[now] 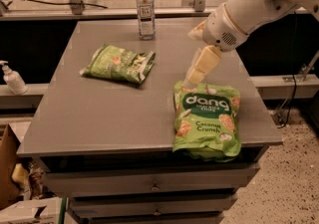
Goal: Pick green jalapeno chip bag
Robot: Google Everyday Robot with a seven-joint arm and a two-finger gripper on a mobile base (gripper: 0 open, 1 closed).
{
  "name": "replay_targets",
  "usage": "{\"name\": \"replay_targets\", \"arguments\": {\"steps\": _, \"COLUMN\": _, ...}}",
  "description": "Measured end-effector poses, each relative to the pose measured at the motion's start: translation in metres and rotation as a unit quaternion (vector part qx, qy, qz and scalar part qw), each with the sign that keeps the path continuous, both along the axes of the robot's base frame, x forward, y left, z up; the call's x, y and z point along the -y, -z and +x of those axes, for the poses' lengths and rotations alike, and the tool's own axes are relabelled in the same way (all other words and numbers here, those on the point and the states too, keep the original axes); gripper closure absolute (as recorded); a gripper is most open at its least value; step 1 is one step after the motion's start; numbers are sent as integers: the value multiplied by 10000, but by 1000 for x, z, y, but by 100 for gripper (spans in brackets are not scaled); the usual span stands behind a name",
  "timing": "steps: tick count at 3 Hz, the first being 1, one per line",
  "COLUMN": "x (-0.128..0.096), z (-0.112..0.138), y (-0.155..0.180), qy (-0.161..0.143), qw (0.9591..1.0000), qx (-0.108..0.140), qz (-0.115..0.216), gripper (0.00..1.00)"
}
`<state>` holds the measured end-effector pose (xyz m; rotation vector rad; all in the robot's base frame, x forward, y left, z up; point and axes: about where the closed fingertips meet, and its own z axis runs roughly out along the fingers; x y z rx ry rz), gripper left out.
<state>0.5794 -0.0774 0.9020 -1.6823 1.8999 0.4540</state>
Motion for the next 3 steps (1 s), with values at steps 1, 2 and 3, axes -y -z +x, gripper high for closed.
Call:
{"name": "replay_targets", "arguments": {"steps": 1, "x": -26, "z": 6, "y": 1, "qy": -90, "qw": 9995, "qx": 131, "qz": 272, "gripper": 0}}
{"name": "replay_targets", "arguments": {"steps": 2, "x": -56, "z": 24, "y": -3, "qy": -217, "qw": 9983, "qx": 344, "qz": 416, "gripper": 0}}
{"name": "replay_targets", "arguments": {"steps": 3, "x": -86, "z": 37, "y": 0, "qy": -378, "qw": 9973, "qx": 445, "qz": 442, "gripper": 0}}
